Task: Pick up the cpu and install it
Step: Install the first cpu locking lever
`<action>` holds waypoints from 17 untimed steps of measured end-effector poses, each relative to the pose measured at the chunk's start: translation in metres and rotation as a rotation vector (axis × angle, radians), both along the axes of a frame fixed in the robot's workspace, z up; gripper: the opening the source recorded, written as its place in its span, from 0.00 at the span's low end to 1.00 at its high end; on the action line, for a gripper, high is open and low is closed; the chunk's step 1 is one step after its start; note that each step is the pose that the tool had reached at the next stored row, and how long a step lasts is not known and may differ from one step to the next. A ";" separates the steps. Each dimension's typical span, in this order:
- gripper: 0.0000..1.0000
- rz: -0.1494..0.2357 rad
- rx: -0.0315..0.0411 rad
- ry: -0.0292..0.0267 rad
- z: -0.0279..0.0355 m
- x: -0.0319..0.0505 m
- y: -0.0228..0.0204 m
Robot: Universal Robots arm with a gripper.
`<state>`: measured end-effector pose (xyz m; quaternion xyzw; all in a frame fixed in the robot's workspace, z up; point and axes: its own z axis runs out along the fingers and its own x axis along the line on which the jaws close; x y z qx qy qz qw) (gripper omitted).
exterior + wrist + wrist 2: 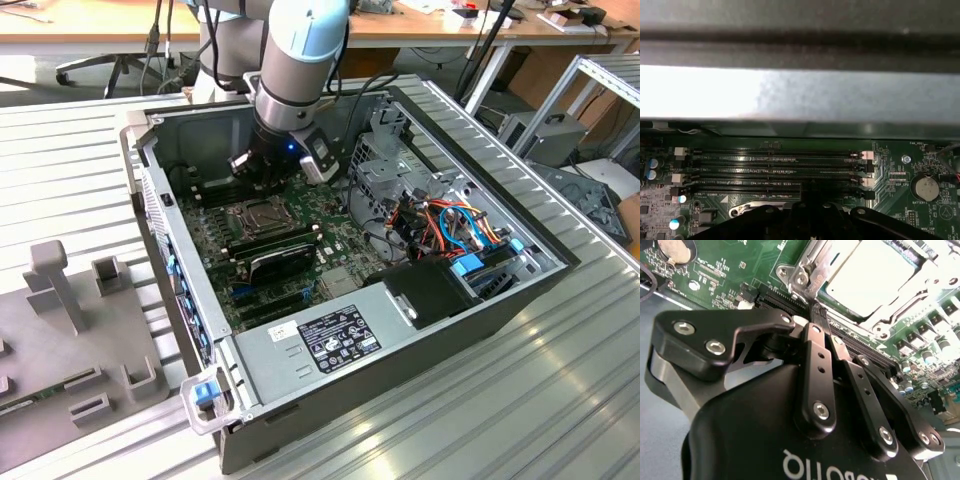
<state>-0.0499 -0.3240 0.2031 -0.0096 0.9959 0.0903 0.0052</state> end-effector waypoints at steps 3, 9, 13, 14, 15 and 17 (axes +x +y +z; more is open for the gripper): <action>0.11 0.000 -0.0003 -0.0003 0.0059 0.0000 0.0000; 0.11 0.000 -0.0003 -0.0003 0.0087 0.0000 -0.0001; 0.11 0.000 -0.0004 -0.0002 0.0085 0.0000 -0.0001; 0.11 0.000 -0.0004 -0.0001 0.0080 0.0002 -0.0001; 0.11 0.000 -0.0004 -0.0001 0.0073 0.0004 -0.0001; 0.11 0.000 -0.0004 -0.0002 0.0055 0.0009 -0.0001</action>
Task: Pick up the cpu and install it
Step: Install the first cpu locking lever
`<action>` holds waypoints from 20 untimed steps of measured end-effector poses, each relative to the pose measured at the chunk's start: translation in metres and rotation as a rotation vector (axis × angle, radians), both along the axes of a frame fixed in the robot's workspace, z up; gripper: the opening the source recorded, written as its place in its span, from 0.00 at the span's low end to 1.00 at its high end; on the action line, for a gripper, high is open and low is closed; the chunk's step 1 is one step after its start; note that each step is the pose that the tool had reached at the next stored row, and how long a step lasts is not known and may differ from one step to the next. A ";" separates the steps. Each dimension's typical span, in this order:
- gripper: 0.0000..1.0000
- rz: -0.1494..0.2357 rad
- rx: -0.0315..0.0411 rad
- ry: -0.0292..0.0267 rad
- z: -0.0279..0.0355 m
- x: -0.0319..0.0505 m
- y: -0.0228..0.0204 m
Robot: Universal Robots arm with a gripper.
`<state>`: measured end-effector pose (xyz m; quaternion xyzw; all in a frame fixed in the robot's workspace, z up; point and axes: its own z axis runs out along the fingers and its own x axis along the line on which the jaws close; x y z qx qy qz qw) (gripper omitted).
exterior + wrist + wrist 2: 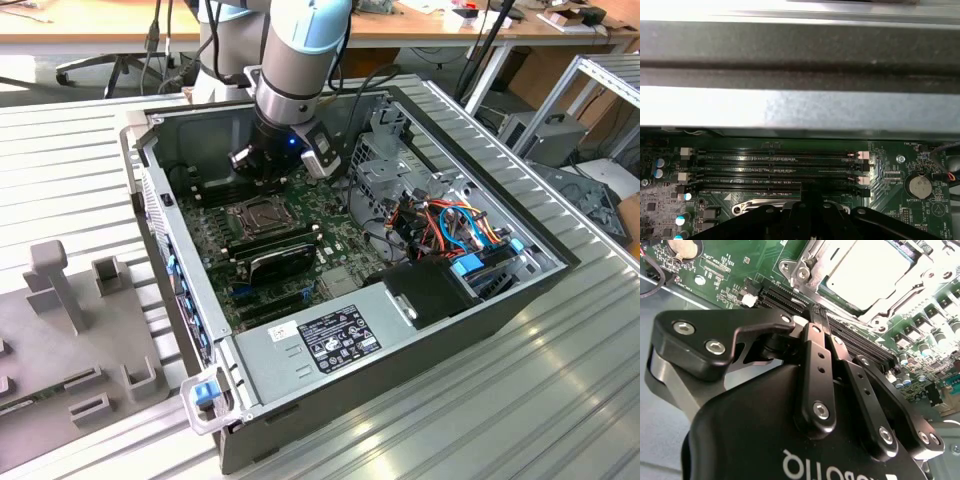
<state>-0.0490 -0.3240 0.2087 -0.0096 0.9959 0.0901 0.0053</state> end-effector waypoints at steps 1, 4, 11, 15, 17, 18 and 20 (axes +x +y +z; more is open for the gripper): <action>0.11 0.000 0.0001 0.0000 -0.0010 0.0002 0.0000; 0.11 0.000 -0.0001 0.0002 -0.0060 0.0014 0.0000; 0.11 0.000 0.0002 0.0000 -0.0044 0.0021 0.0001; 0.11 0.000 -0.0036 -0.0002 -0.0012 0.0022 0.0000; 0.11 0.000 -0.0135 -0.0001 -0.0012 0.0021 -0.0004; 0.11 0.000 -0.0171 -0.0001 -0.0013 0.0021 -0.0005; 0.11 0.000 -0.0257 0.0000 -0.0012 0.0020 -0.0006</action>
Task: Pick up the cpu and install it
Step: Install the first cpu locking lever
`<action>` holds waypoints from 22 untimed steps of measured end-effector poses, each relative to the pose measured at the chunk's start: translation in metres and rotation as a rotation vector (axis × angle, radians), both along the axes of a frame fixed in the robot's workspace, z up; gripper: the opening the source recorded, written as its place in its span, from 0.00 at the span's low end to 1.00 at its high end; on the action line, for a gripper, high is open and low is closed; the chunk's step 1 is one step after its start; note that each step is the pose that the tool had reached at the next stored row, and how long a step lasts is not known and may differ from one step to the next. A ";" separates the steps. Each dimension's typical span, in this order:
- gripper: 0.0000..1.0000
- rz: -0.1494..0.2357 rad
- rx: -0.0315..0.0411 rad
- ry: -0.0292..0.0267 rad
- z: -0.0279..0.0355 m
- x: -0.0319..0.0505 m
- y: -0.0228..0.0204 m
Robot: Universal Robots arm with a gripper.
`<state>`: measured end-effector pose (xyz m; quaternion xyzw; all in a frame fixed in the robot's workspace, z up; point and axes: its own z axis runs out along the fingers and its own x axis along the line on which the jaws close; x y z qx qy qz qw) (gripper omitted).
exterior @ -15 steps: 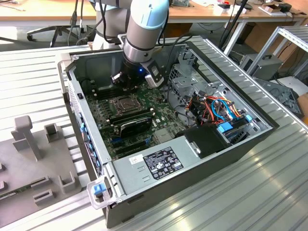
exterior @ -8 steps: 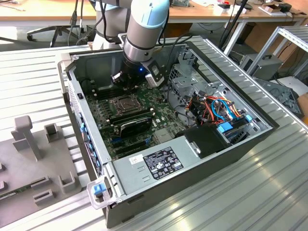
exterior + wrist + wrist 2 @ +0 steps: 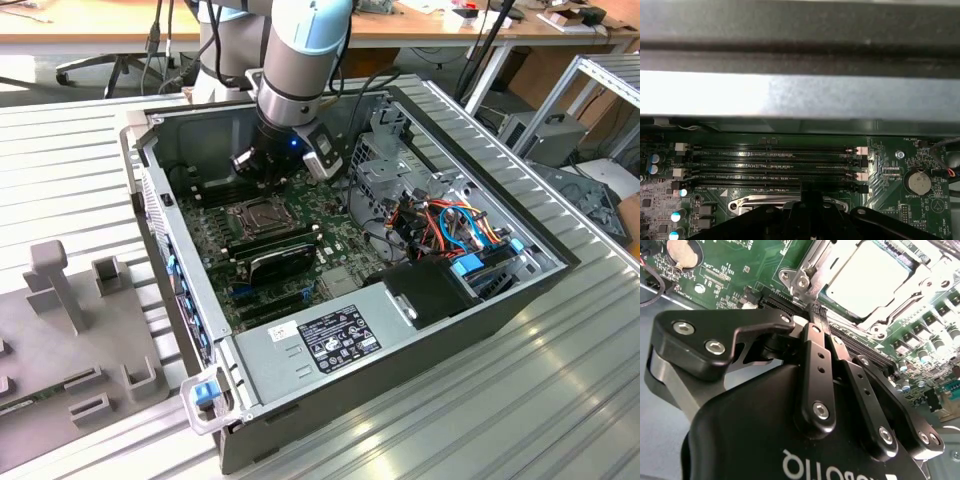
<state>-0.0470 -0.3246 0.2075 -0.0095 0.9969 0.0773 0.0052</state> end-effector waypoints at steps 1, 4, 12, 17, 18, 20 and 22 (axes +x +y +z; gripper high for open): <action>0.11 0.000 -0.0044 -0.0001 0.0000 0.0000 -0.0001; 0.11 0.000 -0.0311 -0.0008 -0.0006 0.0001 0.0003; 0.11 0.000 -0.0352 -0.0008 0.0083 0.0001 0.0017; 0.11 0.000 -0.0348 -0.0020 0.0130 -0.0004 0.0018; 0.11 0.000 -0.0352 -0.0033 0.0130 -0.0039 0.0017; 0.11 0.000 -0.0352 -0.0091 0.0129 -0.0129 0.0017; 0.11 0.000 -0.0351 -0.0140 0.0129 -0.0188 0.0017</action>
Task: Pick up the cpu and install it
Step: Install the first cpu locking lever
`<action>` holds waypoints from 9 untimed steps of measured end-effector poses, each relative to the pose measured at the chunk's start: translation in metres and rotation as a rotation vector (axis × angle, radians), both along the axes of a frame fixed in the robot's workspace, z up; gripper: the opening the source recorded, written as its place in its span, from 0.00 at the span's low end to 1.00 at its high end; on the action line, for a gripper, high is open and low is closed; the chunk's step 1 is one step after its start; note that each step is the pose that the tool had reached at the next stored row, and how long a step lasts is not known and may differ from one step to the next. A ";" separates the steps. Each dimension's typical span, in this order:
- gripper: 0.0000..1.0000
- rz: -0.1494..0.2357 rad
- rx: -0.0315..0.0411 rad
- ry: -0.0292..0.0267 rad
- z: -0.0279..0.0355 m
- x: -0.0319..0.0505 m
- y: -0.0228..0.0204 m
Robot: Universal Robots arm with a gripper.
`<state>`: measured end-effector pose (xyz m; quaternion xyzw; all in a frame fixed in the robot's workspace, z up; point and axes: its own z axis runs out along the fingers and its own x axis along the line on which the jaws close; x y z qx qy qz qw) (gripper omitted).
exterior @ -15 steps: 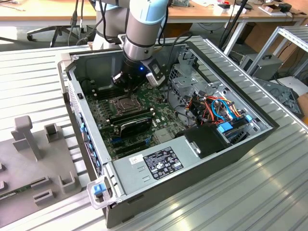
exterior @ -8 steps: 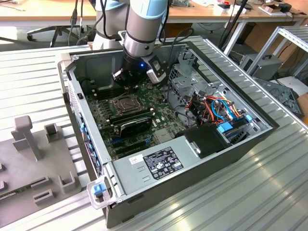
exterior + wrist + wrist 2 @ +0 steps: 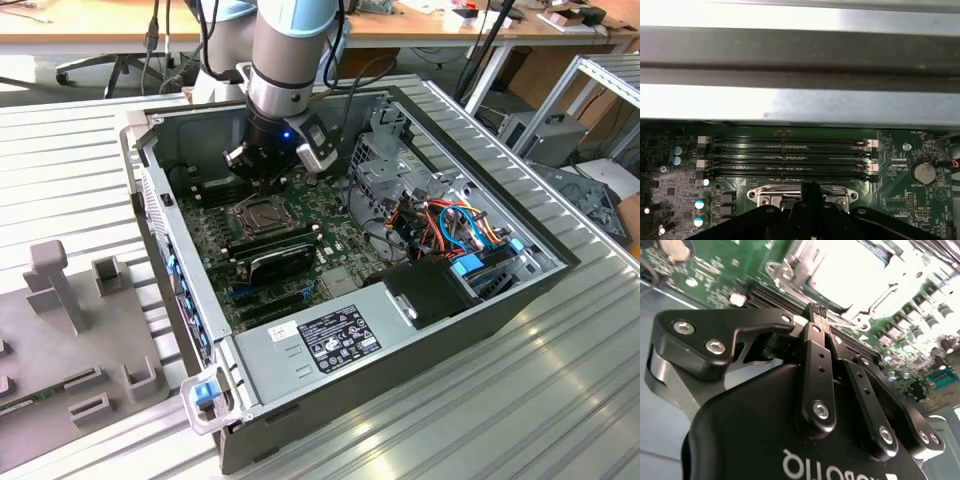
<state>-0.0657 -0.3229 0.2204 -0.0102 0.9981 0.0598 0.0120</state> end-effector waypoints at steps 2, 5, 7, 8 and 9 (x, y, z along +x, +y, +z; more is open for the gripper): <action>0.11 0.000 -0.0001 -0.0077 0.0000 -0.0078 0.0000; 0.11 0.000 0.0000 -0.0177 0.0000 -0.0151 0.0000; 0.11 0.000 0.0000 -0.0184 0.0000 -0.0150 0.0001; 0.11 0.000 0.0000 -0.0186 0.0000 -0.0150 0.0000; 0.11 0.000 -0.0002 -0.0187 0.0022 -0.0152 -0.0001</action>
